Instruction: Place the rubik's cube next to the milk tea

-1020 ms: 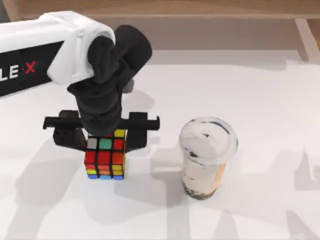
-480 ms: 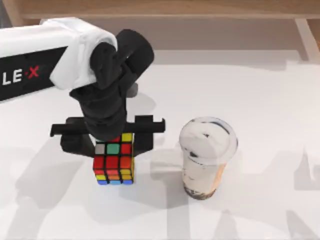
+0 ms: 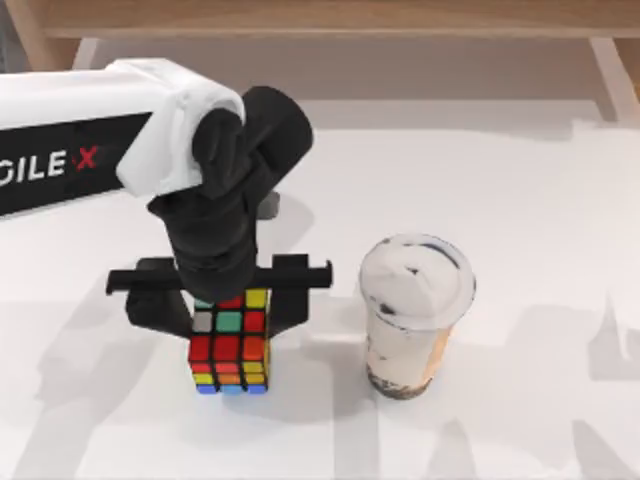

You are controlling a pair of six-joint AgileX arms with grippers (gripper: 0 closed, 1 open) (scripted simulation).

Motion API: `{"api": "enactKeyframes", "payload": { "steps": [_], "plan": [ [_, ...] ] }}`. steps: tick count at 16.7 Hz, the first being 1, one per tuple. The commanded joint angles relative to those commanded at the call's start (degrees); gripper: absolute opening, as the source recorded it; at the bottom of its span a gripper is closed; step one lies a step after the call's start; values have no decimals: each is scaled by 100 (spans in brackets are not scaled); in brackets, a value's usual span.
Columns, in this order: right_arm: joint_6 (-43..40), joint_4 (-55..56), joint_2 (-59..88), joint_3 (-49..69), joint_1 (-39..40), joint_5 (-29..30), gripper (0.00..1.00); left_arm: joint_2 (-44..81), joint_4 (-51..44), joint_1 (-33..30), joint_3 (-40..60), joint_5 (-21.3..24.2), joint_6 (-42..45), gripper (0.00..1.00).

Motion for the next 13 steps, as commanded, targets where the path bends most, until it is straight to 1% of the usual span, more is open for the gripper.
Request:
{"api": "enactKeyframes", "payload": {
  "steps": [13],
  "plan": [
    [0,0,0,0,0,0,100,0,0,0,0,0,0,98]
  ]
}}
